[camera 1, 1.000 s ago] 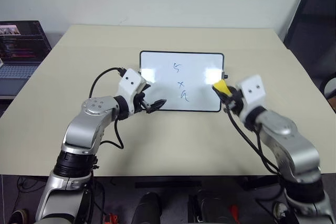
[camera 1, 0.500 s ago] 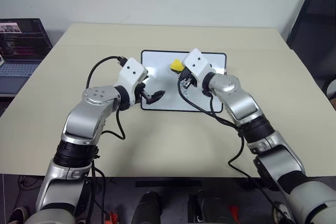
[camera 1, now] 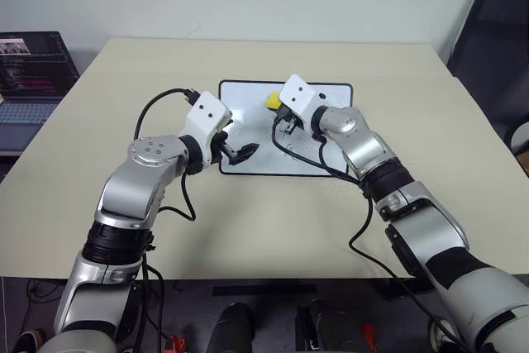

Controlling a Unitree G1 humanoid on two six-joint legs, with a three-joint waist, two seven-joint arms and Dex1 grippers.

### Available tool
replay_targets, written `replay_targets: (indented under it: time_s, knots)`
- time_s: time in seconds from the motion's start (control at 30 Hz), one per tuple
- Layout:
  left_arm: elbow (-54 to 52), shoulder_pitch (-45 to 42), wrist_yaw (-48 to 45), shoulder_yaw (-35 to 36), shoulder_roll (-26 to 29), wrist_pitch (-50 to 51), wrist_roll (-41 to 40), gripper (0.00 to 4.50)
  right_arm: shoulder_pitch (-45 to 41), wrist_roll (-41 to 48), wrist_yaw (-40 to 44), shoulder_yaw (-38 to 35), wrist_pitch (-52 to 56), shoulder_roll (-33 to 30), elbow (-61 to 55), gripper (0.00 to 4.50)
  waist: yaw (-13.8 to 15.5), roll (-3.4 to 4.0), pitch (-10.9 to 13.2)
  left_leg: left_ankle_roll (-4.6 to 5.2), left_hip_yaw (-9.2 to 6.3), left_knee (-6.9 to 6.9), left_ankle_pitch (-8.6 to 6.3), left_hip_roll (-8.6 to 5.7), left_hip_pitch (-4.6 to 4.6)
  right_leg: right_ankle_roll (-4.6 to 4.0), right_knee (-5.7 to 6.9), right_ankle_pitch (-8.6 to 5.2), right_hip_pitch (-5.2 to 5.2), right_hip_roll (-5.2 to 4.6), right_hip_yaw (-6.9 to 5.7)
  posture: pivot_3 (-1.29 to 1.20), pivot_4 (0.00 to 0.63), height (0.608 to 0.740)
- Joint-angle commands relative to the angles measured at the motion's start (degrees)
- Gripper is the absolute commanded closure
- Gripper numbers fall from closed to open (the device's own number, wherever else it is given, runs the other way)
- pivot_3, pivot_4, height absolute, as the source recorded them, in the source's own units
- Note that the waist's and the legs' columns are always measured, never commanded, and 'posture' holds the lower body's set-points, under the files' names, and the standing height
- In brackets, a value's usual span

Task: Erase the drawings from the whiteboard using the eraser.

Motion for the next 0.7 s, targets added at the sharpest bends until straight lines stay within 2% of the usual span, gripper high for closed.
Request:
replay_targets:
  time_s: [0.03, 0.13, 0.23, 0.47, 0.53, 0.7]
  knots:
    - [-1.3, 0.2, -0.6, 0.5, 0.9, -1.7, 0.3, 0.0, 0.6, -1.1, 0.2, -0.7, -0.2, -0.3, -0.9, 3.55, -0.1, 0.0, 0.0, 0.0, 0.0, 0.0, 0.0, 0.0, 0.04, 0.0, 0.02, 0.0, 0.02, 0.0, 0.0, 0.0, 0.15, 0.74]
    - [-0.9, 0.5, -1.2, 0.2, 1.2, -2.6, 0.6, 0.0, -1.2, -1.9, -3.9, -2.5, -1.5, -0.2, 0.8, 3.55, -0.1, 0.0, 0.0, -0.01, 0.01, 0.0, 0.01, -0.01, 0.06, 0.0, 0.06, 0.0, 0.03, 0.01, 0.0, 0.0, 0.15, 0.74]
    - [-0.4, 0.5, -1.4, 0.2, 1.1, -3.2, 0.7, 0.0, -1.7, -2.4, -4.7, -2.7, -1.6, -0.8, 2.1, 3.55, -0.1, 0.0, 0.0, -0.01, 0.01, 0.02, 0.01, -0.02, 0.07, 0.0, 0.07, 0.0, 0.04, 0.01, -0.01, 0.0, 0.15, 0.74]
    - [-0.3, 1.4, -1.8, -0.2, 0.9, -3.8, 0.6, 0.0, 3.1, -4.4, 5.4, 2.0, 1.2, -2.7, -2.5, 3.55, 0.0, -0.01, 0.0, -0.01, 0.01, 0.01, 0.01, -0.02, 0.07, 0.0, 0.06, 0.0, 0.06, 0.0, -0.01, 0.0, 0.15, 0.74]
    - [-0.3, 1.5, -1.9, -0.2, 1.0, -3.8, 0.6, 0.0, 3.7, -5.4, 5.8, 2.6, 1.2, -3.1, -3.5, 3.55, -0.2, -0.01, 0.0, -0.01, 0.01, 0.01, 0.01, -0.02, 0.14, 0.0, 0.07, 0.0, 0.09, 0.01, 0.02, 0.0, 0.15, 0.74]
    - [-0.3, 1.7, -2.1, -0.1, 1.1, -3.9, 0.6, 0.0, -0.1, -7.3, -4.9, -0.7, -3.2, -2.7, 0.0, 3.55, -0.3, 0.0, 0.0, -0.03, 0.02, 0.03, 0.04, 0.01, 0.19, 0.0, 0.11, 0.0, 0.11, 0.04, 0.02, 0.0, 0.15, 0.74]
